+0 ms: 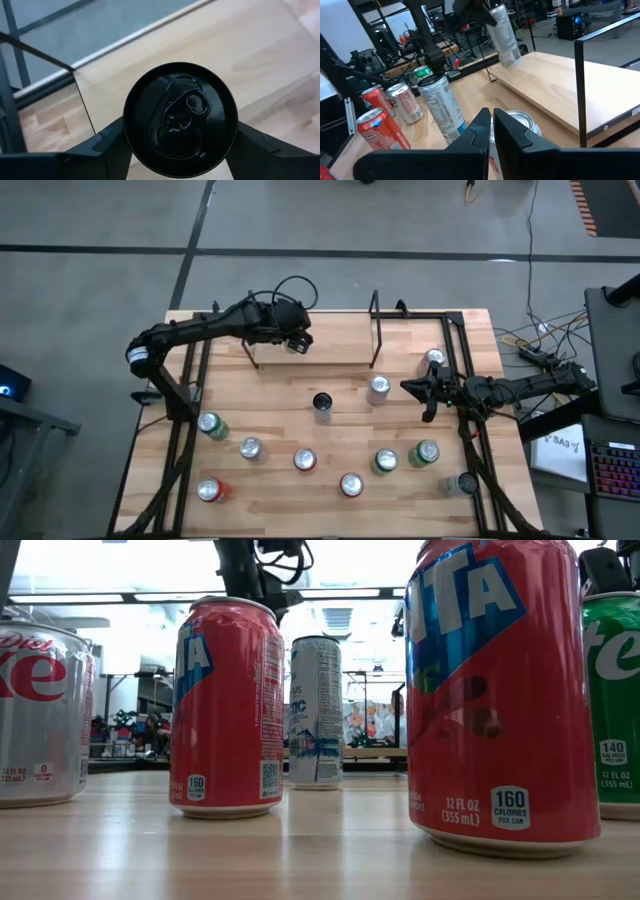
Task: Sort soda cans
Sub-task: Put the white yellow soda can on the shelf
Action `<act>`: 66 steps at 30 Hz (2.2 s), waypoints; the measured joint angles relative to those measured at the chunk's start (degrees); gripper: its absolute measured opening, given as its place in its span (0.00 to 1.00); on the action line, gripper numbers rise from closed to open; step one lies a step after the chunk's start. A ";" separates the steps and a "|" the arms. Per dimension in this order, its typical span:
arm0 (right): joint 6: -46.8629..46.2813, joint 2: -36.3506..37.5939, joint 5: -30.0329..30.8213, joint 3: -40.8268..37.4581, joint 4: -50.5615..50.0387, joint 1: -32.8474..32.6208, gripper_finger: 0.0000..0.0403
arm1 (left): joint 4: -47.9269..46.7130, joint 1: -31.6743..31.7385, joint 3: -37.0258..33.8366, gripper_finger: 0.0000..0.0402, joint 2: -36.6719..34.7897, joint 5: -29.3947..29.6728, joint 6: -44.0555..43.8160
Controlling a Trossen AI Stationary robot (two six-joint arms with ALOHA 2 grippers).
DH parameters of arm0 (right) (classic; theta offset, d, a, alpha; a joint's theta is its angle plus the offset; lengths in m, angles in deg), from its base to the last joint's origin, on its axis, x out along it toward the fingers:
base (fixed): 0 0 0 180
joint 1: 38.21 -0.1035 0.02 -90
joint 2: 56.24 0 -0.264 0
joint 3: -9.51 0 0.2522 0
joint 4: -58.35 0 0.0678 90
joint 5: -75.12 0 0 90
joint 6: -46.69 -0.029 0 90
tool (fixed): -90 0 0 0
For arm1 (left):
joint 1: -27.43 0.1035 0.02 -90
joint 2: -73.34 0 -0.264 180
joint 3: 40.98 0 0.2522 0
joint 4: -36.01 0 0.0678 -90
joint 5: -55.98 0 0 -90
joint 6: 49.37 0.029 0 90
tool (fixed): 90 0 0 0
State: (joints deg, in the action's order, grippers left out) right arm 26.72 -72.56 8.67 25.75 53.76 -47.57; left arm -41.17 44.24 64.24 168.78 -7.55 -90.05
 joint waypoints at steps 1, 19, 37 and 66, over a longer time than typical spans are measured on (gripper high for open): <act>0.00 0.00 0.00 0.00 0.01 0.00 0.03 | -0.10 -0.07 -0.57 0.59 0.00 -0.07 -0.42; 0.00 0.00 0.00 0.00 0.00 0.00 0.03 | 0.52 -0.19 -1.61 0.60 0.00 -0.49 -1.88; 0.00 0.00 0.00 0.00 -0.03 0.00 0.03 | 2.36 -0.19 -4.50 0.60 -0.02 -0.51 -1.95; -0.42 0.00 -0.01 0.00 -0.62 0.00 0.03 | 3.17 -0.19 -4.59 0.68 -0.02 0.01 -1.60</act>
State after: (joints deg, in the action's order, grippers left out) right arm 26.31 -72.56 8.66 25.75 53.15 -47.57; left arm -37.99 44.05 59.65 168.76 -7.54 -91.65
